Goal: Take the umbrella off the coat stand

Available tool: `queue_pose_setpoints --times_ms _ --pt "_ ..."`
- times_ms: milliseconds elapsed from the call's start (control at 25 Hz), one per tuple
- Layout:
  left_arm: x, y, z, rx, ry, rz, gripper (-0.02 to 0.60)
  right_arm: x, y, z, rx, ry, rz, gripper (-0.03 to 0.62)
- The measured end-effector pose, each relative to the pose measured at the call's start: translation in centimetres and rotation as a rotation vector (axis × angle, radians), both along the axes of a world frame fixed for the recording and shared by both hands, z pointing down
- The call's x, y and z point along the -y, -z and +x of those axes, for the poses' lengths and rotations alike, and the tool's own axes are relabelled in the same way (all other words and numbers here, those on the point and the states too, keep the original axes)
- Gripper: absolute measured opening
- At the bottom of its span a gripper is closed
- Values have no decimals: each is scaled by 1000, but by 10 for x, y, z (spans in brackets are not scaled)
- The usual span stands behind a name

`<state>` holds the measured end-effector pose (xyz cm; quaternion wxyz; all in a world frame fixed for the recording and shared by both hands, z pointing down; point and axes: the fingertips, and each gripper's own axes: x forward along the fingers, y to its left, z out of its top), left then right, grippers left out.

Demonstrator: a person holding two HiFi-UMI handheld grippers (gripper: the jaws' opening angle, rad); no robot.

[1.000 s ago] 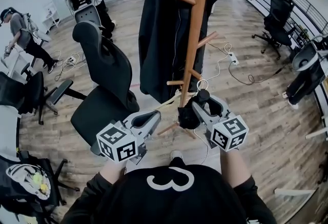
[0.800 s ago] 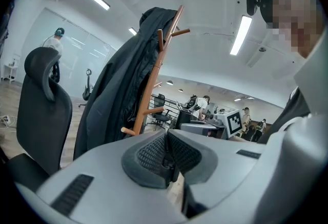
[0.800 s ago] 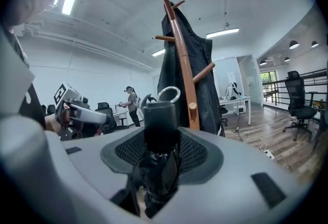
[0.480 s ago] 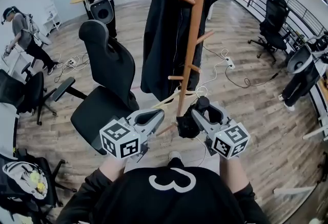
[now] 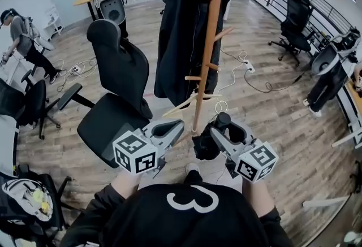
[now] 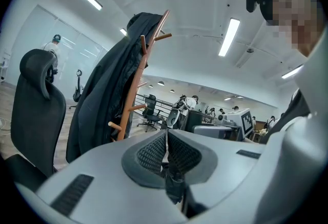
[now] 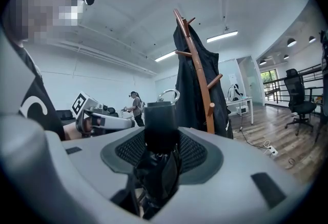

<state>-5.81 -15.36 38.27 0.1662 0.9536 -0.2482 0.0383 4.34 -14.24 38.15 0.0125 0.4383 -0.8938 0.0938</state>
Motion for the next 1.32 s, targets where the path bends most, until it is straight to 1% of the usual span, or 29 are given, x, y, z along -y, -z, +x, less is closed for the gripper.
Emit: queue_pose_setpoints --times_ms 160,360,840,1320 --pt "-6 -1 0 0 -13 -4 26 -11 -3 -2 -4 -11 -1 206" --pt "-8 0 -2 0 -14 2 26 -15 0 -3 17 -18 6 206" --pt "-5 3 1 -12 -15 2 26 -8 0 -4 1 -18 -5 206" --pt "5 6 9 -12 -11 13 26 6 -1 1 -12 1 18 206"
